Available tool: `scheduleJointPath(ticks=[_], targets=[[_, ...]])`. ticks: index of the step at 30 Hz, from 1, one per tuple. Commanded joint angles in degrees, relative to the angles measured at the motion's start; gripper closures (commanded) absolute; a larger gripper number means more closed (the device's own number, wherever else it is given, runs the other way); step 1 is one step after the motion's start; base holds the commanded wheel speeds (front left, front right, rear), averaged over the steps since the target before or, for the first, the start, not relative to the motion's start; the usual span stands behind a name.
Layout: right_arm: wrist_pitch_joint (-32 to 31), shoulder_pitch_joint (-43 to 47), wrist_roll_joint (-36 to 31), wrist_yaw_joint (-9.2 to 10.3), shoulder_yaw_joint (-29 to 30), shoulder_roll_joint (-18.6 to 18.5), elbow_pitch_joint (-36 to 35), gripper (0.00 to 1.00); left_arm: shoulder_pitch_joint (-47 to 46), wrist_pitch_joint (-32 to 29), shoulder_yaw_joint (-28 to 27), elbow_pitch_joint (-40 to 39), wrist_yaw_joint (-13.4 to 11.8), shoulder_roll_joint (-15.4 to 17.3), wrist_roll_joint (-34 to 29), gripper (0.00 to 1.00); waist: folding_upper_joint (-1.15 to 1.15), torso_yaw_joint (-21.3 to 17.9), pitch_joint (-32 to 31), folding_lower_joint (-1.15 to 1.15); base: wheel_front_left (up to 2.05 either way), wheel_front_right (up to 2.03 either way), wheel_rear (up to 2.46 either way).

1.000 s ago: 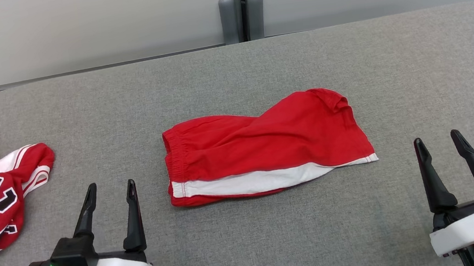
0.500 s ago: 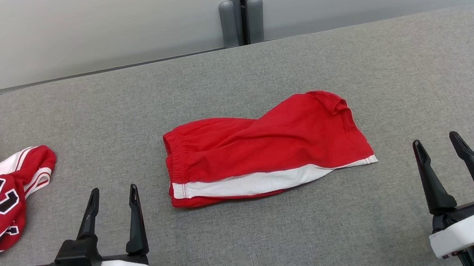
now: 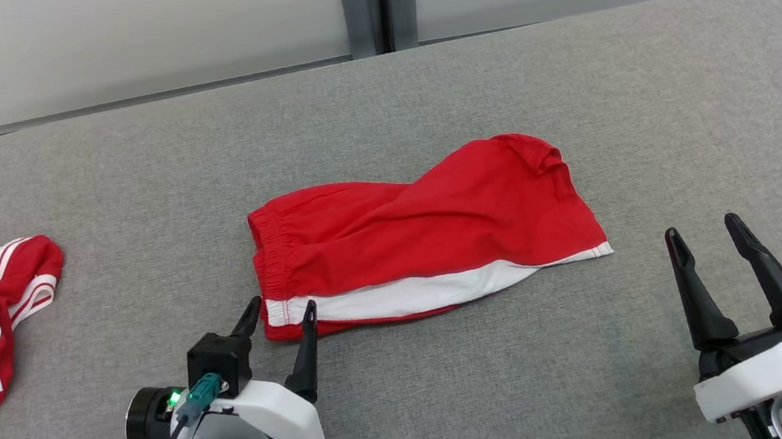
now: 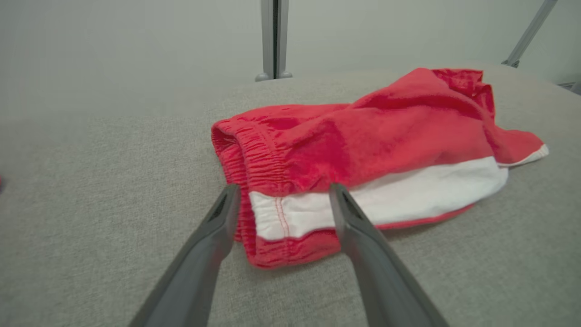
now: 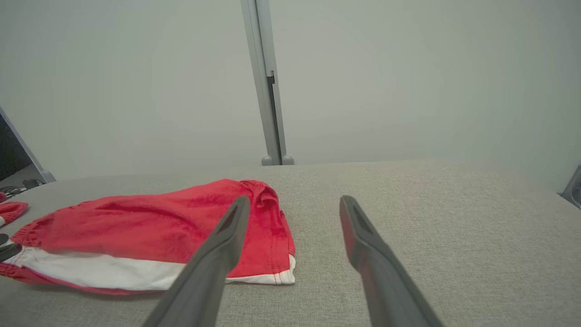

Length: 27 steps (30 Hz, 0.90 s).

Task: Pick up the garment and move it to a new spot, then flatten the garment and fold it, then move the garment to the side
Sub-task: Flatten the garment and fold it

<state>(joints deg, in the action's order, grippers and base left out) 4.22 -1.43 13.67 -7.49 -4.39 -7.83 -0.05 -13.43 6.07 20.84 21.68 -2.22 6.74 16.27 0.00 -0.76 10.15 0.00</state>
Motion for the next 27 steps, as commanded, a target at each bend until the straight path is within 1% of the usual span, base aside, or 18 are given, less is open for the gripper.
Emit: scheduleJointPath(ticks=[1, 2, 3, 4, 5, 8, 10, 15, 20, 25, 26, 27], targets=[[0.3, -0.6, 0.3, 0.00, 0.0, 0.0, 0.3, 0.00, -1.0, -0.3, -0.2, 0.7, 0.1, 0.2, 0.5, 0.00, 0.00, -0.7, 0.6, 0.00, 0.00, 0.00, 0.00], [0.3, -0.7, 0.4, 0.00, -0.1, 0.0, 0.5, 0.00, -1.3, -0.9, -0.3, 1.6, 0.0, 0.0, 0.8, 0.00, 0.00, -0.9, 0.8, 0.00, 0.00, 0.00, 0.00], [0.4, -0.8, 0.4, 0.00, -0.1, 0.0, 0.6, 0.00, -1.7, -1.2, -0.3, 2.2, 0.1, -0.1, 1.0, 0.10, 0.00, -1.2, 1.1, 0.00, 0.00, 0.00, 0.00], [0.5, -0.8, 0.5, 0.00, 0.1, -0.1, 0.8, 0.00, -2.1, -1.0, -0.3, 2.6, 0.1, -0.2, 1.1, 0.52, 0.00, -1.3, 1.3, 0.00, 0.00, 0.00, 0.00], [0.6, -0.9, 0.6, 0.00, 0.3, -0.1, 1.1, 0.00, -2.4, -0.8, -0.4, 3.0, 0.2, -0.1, 1.3, 1.00, 0.00, -1.5, 1.5, 0.00, 0.00, 0.00, 0.00], [0.6, -1.1, 0.9, 0.00, 0.8, -0.2, 2.3, 0.00, -2.9, 0.0, -0.5, 3.4, 0.3, 0.0, 1.4, 1.00, 0.00, -1.5, 2.4, 0.00, 0.00, 0.00, 0.00], [0.2, -1.4, 0.2, 0.00, 1.1, -0.9, 3.8, 0.00, -3.5, 0.3, -0.6, 3.3, 0.3, 0.1, 1.4, 1.00, 0.00, -1.1, 3.3, 0.00, 0.00, 0.00, 0.00], [0.6, -3.4, 0.7, 0.00, 0.6, -1.7, 7.6, 0.00, -5.7, 1.0, 0.5, 2.3, 0.6, -0.5, 0.9, 1.00, 0.00, 1.4, 7.0, 0.00, 0.00, 0.00, 0.00], [0.8, -7.8, 1.2, 0.00, -1.9, -2.7, 12.7, 0.00, -8.1, 2.6, 1.7, 1.1, 0.6, -1.2, 0.4, 1.00, 0.00, 3.6, 10.8, 0.00, 0.00, 0.00, 0.00], [1.3, -12.2, 1.9, 0.00, -5.0, -3.8, 18.7, 0.00, -9.0, 3.7, 2.6, 0.9, 0.7, -1.8, 0.5, 1.00, 0.00, 4.9, 12.4, 0.00, 0.00, 0.00, 0.00], [1.4, -12.7, 2.0, 0.00, -5.2, -4.1, 19.9, 0.14, -9.1, 4.0, 2.7, 0.8, 0.7, -1.8, 0.7, 1.00, 0.00, 5.1, 12.4, 0.00, 0.00, 0.00, 0.00], [1.7, -13.0, 2.3, 0.00, -5.5, -4.1, 20.7, 0.60, -9.1, 4.2, 2.8, 0.6, 0.7, -1.9, 0.8, 1.00, 0.00, 5.3, 12.4, 0.00, 0.00, 0.00, 0.00]])
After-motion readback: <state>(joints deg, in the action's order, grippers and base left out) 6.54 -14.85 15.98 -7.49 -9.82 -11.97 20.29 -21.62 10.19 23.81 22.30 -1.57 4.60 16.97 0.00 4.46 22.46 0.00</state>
